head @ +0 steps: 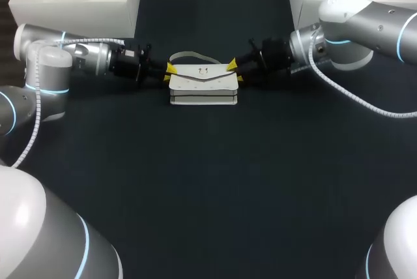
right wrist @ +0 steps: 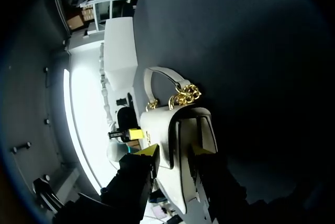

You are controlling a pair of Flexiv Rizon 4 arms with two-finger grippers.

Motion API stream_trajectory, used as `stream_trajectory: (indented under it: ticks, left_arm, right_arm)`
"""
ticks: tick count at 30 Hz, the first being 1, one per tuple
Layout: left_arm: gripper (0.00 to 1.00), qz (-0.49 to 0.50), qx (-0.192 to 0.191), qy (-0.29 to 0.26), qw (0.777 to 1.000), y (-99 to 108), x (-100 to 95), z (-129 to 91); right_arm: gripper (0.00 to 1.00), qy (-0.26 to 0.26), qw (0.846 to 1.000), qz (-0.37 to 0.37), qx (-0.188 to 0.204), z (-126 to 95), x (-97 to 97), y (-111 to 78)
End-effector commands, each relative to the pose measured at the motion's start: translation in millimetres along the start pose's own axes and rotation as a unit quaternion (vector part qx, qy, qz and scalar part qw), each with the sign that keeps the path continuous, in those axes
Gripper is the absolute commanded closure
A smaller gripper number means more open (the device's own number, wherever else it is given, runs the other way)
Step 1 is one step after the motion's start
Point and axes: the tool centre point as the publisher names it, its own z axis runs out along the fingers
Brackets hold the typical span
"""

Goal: Pick up the bag, open it, inspect its contents, close it, and place it on the opposite side

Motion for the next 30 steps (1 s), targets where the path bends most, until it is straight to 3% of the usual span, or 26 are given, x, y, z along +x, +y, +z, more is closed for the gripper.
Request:
stream_trajectory:
  ticks: [1,10,12,13,14,15,16,23,24,25,29,30]
  left_arm:
    - [1.00,-0.001,-0.002,0.002,1.000,-2,-4.7,2]
    - [1.00,0.003,-0.004,0.000,1.000,2,-3.3,0]
    - [0.35,0.010,-0.001,0.001,1.000,6,1.4,-5]
    - [0.23,0.014,0.002,0.000,1.000,8,4.0,-8]
    - [0.00,0.016,0.010,0.002,1.000,9,6.7,-11]
    - [0.00,0.017,0.018,0.002,1.000,11,9.4,-14]
    - [0.00,0.017,0.027,0.004,0.999,13,12.2,-18]
    - [0.00,0.036,0.043,0.002,0.998,27,25.1,-41]
    - [0.00,0.038,0.044,-0.001,0.998,28,25.7,-43]
    - [0.00,0.039,0.047,-0.006,0.998,29,26.2,-45]
    - [0.00,0.036,0.064,-0.018,0.997,28,24.7,-54]
    - [0.00,0.034,0.067,-0.020,0.997,27,23.7,-56]
  right_arm:
    - [1.00,0.002,1.000,-0.001,0.004,1,-1.3,2.5]
    - [1.00,0.001,1.000,-0.004,0.007,2,-0.8,-0.2]
    - [1.00,-0.002,1.000,-0.006,0.005,-1,1.4,-2.4]
    - [0.71,-0.003,1.000,-0.006,0.004,-3,2.6,-3.8]
    - [0.52,-0.005,1.000,-0.008,0.001,-5,3.7,-5.2]
    - [0.14,-0.007,1.000,-0.010,-0.001,-8,4.7,-6.9]
    - [0.00,-0.009,1.000,-0.012,-0.001,-10,5.5,-8.4]
    - [0.01,-0.017,1.000,-0.019,-0.012,-23,4.1,-24.9]
    - [0.09,-0.019,1.000,-0.021,-0.012,-24,3.9,-27.5]
    - [0.25,-0.020,1.000,-0.021,-0.012,-24,3.4,-29.5]
    - [0.52,-0.026,0.999,-0.022,-0.008,-23,0.4,-35.5]
    - [0.54,-0.028,0.999,-0.022,-0.007,-23,-0.7,-36.6]
